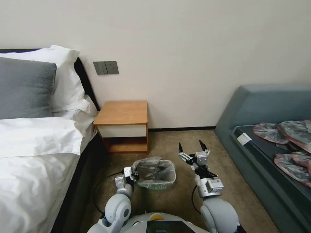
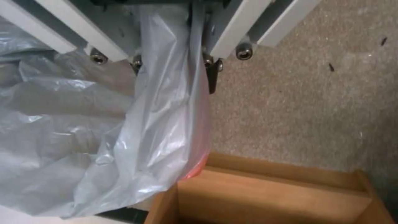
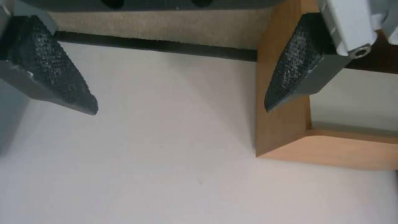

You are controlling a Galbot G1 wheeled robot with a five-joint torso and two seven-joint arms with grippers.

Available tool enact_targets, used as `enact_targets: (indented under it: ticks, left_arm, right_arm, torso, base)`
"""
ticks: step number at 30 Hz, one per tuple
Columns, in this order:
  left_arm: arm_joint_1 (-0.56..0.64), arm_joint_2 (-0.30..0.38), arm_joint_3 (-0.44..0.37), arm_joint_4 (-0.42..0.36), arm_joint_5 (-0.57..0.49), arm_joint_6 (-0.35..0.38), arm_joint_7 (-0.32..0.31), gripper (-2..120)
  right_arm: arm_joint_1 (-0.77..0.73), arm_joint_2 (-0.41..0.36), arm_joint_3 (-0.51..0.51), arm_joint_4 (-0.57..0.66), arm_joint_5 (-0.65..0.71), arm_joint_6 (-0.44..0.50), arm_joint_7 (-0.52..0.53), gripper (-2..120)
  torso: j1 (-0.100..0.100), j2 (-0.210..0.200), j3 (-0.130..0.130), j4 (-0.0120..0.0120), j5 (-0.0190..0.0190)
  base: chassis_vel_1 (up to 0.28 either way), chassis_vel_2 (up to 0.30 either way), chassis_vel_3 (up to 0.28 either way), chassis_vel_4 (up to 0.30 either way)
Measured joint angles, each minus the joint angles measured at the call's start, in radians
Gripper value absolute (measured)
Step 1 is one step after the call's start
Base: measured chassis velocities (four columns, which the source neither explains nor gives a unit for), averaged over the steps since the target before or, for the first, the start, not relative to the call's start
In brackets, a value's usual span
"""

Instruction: Pick up the garbage bag from the table and place it over the trash can.

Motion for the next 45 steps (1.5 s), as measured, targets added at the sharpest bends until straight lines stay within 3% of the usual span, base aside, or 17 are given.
enact_targets:
  ticks: [6,8,24,26,32,35,37,38,41,42,44,45]
  left_arm:
    - [-0.006,-0.005,0.005,0.011,0.000,-0.001,-0.001,5]
    - [-0.010,-0.005,0.006,0.015,0.008,-0.003,-0.001,16]
    - [-0.022,-0.010,-0.013,0.034,0.072,-0.043,0.028,70]
    - [-0.018,-0.010,-0.018,0.024,0.073,-0.043,0.028,81]
    - [-0.003,-0.005,-0.038,-0.010,0.073,-0.050,0.035,97]
    - [0.014,0.003,-0.072,-0.034,0.086,-0.101,0.076,99]
    - [0.031,0.014,-0.121,-0.046,0.134,-0.182,0.140,100]
    - [0.031,0.014,-0.121,-0.046,0.134,-0.182,0.140,100]
    - [0.042,0.028,-0.171,-0.056,0.219,-0.298,0.211,100]
    - [0.042,0.028,-0.171,-0.056,0.219,-0.298,0.211,100]
    - [0.053,0.028,-0.188,-0.043,0.332,-0.418,0.258,100]
    - [0.053,0.028,-0.188,-0.043,0.332,-0.418,0.258,100]
  right_arm:
    - [-0.004,0.011,-0.011,-0.003,-0.005,0.000,0.003,100]
    - [-0.005,0.017,-0.018,-0.007,-0.010,0.000,0.005,100]
    - [-0.022,0.026,-0.029,-0.011,-0.018,0.001,0.016,100]
    - [-0.023,0.025,-0.028,-0.007,-0.018,0.001,0.017,100]
    - [-0.029,0.024,-0.028,0.001,-0.015,0.001,0.019,100]
    - [-0.036,0.022,-0.023,0.003,0.006,0.002,0.030,100]
    - [-0.046,0.005,-0.007,-0.022,0.033,0.034,0.049,100]
    - [-0.046,0.005,-0.007,-0.022,0.033,0.034,0.049,100]
    - [-0.057,-0.006,0.037,-0.073,0.051,0.106,0.048,100]
    - [-0.057,-0.006,0.037,-0.073,0.051,0.106,0.048,100]
    - [-0.065,0.001,0.054,-0.088,0.067,0.145,0.042,100]
    - [-0.065,0.001,0.054,-0.088,0.067,0.145,0.042,100]
  torso:
    - [0.000,0.000,0.000,0.0000,-0.0001]
    - [0.000,0.000,0.000,0.0000,-0.0001]
    - [0.000,0.000,0.000,-0.0001,-0.0001]
    - [0.000,0.000,0.000,-0.0001,-0.0001]
    - [0.000,0.000,0.000,-0.0001,-0.0001]
    - [0.000,0.000,0.000,-0.0001,-0.0001]
    - [0.000,0.000,0.000,0.0000,-0.0001]
    - [0.000,0.000,0.000,0.0000,-0.0001]
    - [0.000,0.000,0.000,-0.0001,0.0001]
    - [0.000,0.000,0.000,-0.0001,0.0001]
    - [0.000,0.000,0.000,0.0000,0.0000]
    - [0.000,0.000,0.000,0.0000,0.0000]
  base:
    - [0.000,0.000,0.000,0.000]
    - [0.000,0.000,0.000,0.000]
    - [0.000,0.000,0.000,0.000]
    - [0.000,0.000,0.000,0.000]
    - [0.000,0.000,0.000,0.000]
    - [0.000,0.000,0.000,0.000]
    - [0.000,0.000,0.000,0.000]
    - [0.000,0.000,0.000,0.000]
    - [0.000,0.000,0.000,0.000]
    - [0.000,0.000,0.000,0.000]
    - [0.000,0.000,0.000,0.000]
    - [0.000,0.000,0.000,0.000]
